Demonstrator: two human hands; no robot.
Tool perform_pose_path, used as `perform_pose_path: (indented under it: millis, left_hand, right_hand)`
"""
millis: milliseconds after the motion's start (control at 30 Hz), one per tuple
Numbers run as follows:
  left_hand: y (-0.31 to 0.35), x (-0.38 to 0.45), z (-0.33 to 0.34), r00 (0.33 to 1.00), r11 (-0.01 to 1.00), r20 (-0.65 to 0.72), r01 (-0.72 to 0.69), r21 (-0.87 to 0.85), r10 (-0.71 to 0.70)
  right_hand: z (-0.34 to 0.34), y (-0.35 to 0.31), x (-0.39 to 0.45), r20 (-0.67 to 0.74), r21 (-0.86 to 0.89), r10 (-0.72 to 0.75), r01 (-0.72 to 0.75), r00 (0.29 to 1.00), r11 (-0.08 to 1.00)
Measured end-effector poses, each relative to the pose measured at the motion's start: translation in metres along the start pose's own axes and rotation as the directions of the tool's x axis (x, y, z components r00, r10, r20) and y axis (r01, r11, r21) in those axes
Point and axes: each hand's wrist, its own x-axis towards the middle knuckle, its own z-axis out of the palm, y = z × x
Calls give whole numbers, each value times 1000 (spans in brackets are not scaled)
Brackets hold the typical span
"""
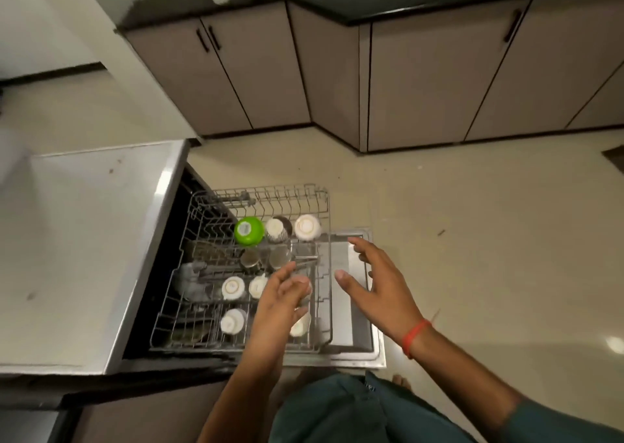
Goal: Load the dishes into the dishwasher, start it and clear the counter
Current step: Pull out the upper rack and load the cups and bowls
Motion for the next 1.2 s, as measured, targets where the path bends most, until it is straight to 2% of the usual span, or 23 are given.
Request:
perform_pose_path:
  millis: [133,233,567,700,833,933,1067,1200]
  left_hand:
    - [15,11,12,997,998,58,-55,-15,56]
    - [13,25,18,995,999,87,-40,-21,42]
    - [-18,27,20,996,991,25,87,-101,-85]
    - [-29,24,20,986,981,-81,132,-140,-144]
    - [-27,22,41,966,964,-219,78,-253,-135]
    - [-16,15,74,951,955,-288,25,-296,-114]
    - [-11,9,134,886,931,-421,32,-364,-196]
    - [-3,4,182,849,910,-453,73,-409,-272]
  right_hand:
    - [-12,-19,16,-34,38,-42,44,999,998]
    - [-13,-25,25,-27,33,-43,44,999,999]
    - [7,-6,45,165,-51,24,-16,986,999]
    - [2,2,54,288,-85,18,7,957,996]
    - [-17,9,80,390,-75,-10,43,921,996]
    - [-37,12,100,480,-33,-55,81,875,996]
    - [-75,24,121,570,12,-91,102,817,995]
    - [-115,37,137,629,-4,-88,116,773,993]
